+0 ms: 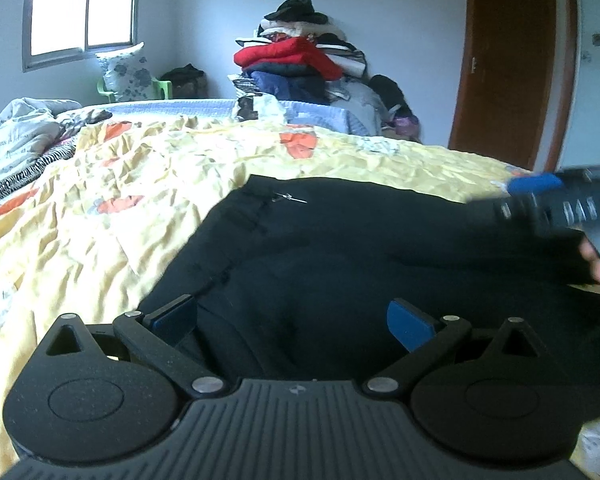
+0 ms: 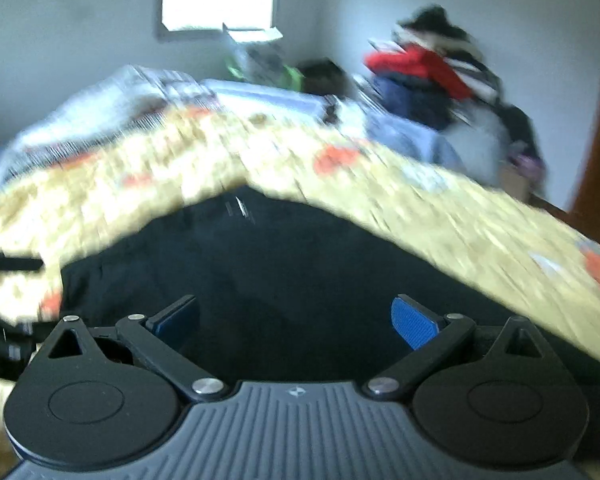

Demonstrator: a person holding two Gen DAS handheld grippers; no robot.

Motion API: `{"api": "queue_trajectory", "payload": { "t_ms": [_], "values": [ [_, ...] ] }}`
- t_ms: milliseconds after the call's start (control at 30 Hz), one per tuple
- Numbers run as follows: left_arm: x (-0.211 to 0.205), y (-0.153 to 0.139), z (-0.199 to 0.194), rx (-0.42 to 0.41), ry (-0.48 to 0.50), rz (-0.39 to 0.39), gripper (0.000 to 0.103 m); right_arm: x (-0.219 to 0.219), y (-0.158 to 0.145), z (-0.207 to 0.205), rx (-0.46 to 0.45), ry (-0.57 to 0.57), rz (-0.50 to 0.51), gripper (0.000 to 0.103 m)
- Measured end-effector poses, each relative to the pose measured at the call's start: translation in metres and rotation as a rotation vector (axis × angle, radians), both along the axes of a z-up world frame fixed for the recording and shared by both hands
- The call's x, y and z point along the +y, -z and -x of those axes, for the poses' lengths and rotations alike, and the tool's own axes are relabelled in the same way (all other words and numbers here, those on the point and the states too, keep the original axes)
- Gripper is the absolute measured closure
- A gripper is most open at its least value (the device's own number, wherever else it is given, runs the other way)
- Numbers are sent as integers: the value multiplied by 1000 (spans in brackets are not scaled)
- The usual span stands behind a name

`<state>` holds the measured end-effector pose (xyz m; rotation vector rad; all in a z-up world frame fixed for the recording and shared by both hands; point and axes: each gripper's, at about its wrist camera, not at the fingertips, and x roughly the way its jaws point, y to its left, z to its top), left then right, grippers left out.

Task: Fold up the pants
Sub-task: 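Grasp the trouser waistband with the right gripper while the left gripper grasps it too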

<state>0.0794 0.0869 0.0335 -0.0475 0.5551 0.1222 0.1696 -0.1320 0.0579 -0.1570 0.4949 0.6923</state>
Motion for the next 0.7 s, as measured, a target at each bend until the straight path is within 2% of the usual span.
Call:
{"api": "queue_trajectory", "payload": {
  "t_ms": [67,167,200,300,400,433,500,567,667,700],
  "values": [
    [4,1,-12,6,0,-9,0,9,1,-37,54,-42,-15,0],
    [13,2,-33,22,-18,-21,0,30,7,-89,111,-92,34,0],
    [17,2,-38,25,-23,-17,0,37,10,-105,112,-97,70,0],
    [28,3,-56,35,-36,-1,0,54,19,-134,38,-80,186,0],
    [34,1,-73,45,-36,-3,0,60,32,-165,56,-112,226,2],
    [34,1,-78,47,-34,-9,0,62,35,-178,82,-128,220,13],
    [34,-1,-90,51,-27,-16,0,65,41,-200,151,-161,197,28],
    [34,-2,-102,55,-17,-10,0,66,47,-215,204,-181,181,31],
    [36,-3,-124,75,-7,29,0,67,56,-231,263,-210,171,42],
    [37,-4,-134,81,-8,46,0,66,55,-230,263,-216,149,59]
  ]
}}
